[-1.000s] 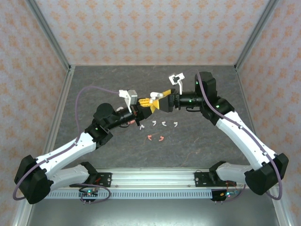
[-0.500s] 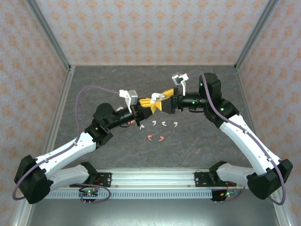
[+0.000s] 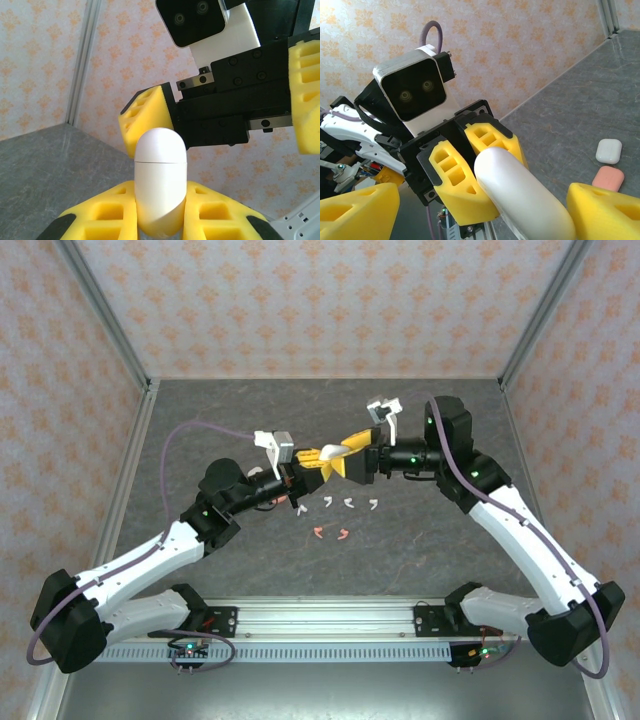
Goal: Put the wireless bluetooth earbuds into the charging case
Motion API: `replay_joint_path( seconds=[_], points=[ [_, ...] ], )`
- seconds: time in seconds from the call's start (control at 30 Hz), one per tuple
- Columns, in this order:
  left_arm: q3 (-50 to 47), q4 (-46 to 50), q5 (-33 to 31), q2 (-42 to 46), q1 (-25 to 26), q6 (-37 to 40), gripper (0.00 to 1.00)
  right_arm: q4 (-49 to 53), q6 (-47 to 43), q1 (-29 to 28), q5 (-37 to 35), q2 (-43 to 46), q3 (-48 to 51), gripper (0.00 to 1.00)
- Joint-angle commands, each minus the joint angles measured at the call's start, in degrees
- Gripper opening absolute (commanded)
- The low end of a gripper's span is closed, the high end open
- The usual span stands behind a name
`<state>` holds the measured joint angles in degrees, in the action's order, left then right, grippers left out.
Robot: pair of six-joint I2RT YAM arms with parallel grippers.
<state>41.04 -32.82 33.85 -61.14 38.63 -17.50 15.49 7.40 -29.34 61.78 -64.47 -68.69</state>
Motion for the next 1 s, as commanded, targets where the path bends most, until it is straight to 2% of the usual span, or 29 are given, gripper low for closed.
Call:
replay_joint_path(
  seconds=[0.0, 0.2, 0.37, 0.57, 0.67, 0.97],
  points=[
    [1.20, -0.27, -0.68, 0.48, 0.20, 1.34, 0.00, -0.41, -1.50, -0.45, -0.37, 1.72, -0.14, 0.87],
    [1.30, -0.07, -0.71, 0.51, 0.21, 1.28, 0.00, 0.76, -1.55, -0.45, -3.04, 1.45, -0.36, 0.89],
    [2.24, 2.88, -1.40, -0.32, 0.21, 1.50, 0.00, 3.59, -0.17, 0.31, -13.28, 0.06, -1.45, 0.97],
    [3.32, 5.26, -3.96, -3.23, 0.22, 1.12, 0.00, -9.18, 7.92, 4.98, -13.12, 2.33, 5.31, 0.99],
    [4.48, 6.78, -5.75, -5.53, 0.20, 0.83, 0.00, -8.73, 7.86, 6.02, -15.63, 3.65, 6.71, 0.99],
    [12.02, 14.91, -11.47, -19.48, -1.10, -1.11, 0.00, 2.01, 6.37, 8.52, -38.68, 8.77, 8.13, 0.99]
  ],
)
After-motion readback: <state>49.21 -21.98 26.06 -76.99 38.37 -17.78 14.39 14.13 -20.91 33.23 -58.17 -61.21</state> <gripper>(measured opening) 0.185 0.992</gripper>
